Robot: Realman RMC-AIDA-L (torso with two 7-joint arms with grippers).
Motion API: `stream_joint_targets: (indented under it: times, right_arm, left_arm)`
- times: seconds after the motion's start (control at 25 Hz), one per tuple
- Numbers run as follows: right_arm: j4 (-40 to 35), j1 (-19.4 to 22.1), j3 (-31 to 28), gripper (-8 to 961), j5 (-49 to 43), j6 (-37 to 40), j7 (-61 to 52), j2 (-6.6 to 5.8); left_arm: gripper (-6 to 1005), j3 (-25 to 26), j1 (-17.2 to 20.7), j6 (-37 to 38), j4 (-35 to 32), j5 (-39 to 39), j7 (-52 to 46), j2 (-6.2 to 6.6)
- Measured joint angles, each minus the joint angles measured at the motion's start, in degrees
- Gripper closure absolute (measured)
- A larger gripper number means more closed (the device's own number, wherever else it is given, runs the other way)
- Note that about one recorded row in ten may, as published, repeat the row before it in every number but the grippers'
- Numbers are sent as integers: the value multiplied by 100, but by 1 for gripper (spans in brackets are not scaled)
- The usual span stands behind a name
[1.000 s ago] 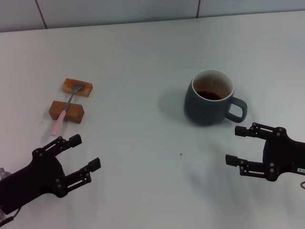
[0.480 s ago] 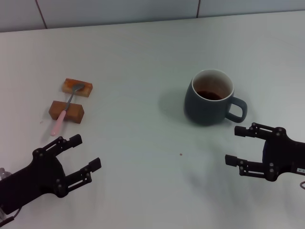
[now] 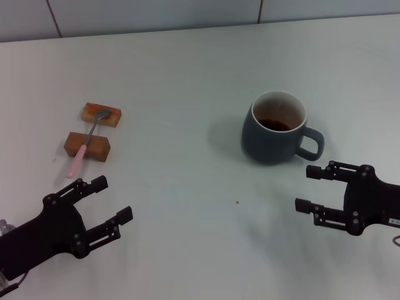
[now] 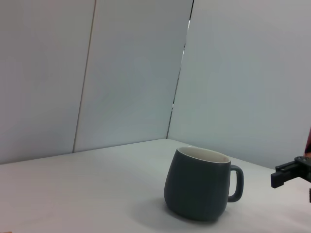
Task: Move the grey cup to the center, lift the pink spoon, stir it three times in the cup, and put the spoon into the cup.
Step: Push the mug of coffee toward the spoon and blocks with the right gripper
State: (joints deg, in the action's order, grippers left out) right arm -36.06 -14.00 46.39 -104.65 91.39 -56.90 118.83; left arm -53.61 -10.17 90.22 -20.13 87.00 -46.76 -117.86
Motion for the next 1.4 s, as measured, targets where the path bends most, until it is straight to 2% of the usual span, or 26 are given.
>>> stream_joint_targets:
  times: [0.44, 0.68, 0.88, 1.08, 1.4]
  right_arm:
    - [31, -89, -297, 445, 50, -32, -167, 15]
    - [31, -79, -411, 689, 105, 2, -73, 29]
    - [70, 82, -629, 865, 925, 122, 473, 28]
    - [17, 214, -815, 865, 1670, -283, 1378, 58]
    - [-249, 0, -737, 866, 1729, -1548, 2521, 51]
  left_arm:
    - [202, 0, -21, -13, 0, -8, 0, -9]
    - [202, 0, -20, -14, 0, -8, 0, -9]
    - [202, 3, -28, -13, 0, -8, 0, -9]
    - [202, 49, -37, -13, 0, -8, 0, -8]
    - [202, 53, -48, -22, 0, -8, -56, -8]
